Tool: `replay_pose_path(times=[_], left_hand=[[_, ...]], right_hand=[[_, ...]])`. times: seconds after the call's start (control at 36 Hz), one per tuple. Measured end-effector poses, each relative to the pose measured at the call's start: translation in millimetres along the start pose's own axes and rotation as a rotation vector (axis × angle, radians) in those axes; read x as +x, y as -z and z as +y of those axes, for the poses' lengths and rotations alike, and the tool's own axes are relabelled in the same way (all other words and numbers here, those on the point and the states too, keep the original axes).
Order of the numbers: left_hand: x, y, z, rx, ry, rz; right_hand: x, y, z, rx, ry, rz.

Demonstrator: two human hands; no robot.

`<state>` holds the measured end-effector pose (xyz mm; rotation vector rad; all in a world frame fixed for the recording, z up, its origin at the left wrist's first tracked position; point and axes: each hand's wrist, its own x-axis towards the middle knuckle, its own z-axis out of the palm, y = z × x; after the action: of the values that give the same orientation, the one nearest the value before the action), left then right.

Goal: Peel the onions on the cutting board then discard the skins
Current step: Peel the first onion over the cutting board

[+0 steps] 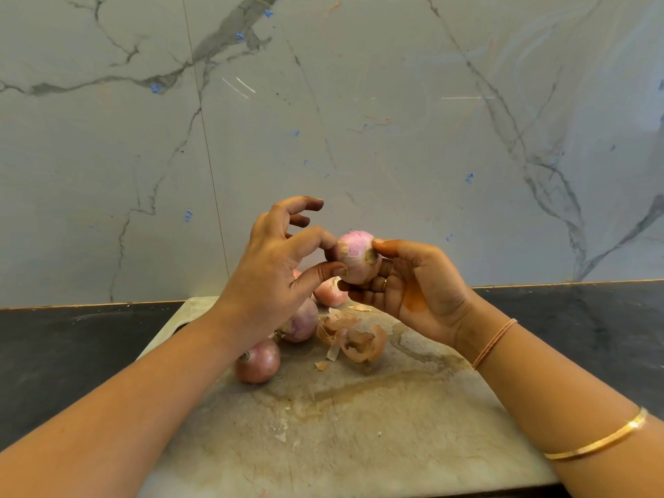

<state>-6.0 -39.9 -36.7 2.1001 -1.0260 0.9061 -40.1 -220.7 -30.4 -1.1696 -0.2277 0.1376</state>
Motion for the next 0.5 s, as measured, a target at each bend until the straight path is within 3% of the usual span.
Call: replay_pose_path(times=[0.17, 0.5], left_hand=[[0.6, 1.4, -3.6, -0.007, 0.072, 0.031], [1.4, 3.2, -1.1, 0.026, -0.005, 0.044]], right_hand=[[1.9, -0.1, 0.4, 0.0, 0.063, 0.024], [2.1, -0.8, 3.0, -0.117, 0.02, 0.043]])
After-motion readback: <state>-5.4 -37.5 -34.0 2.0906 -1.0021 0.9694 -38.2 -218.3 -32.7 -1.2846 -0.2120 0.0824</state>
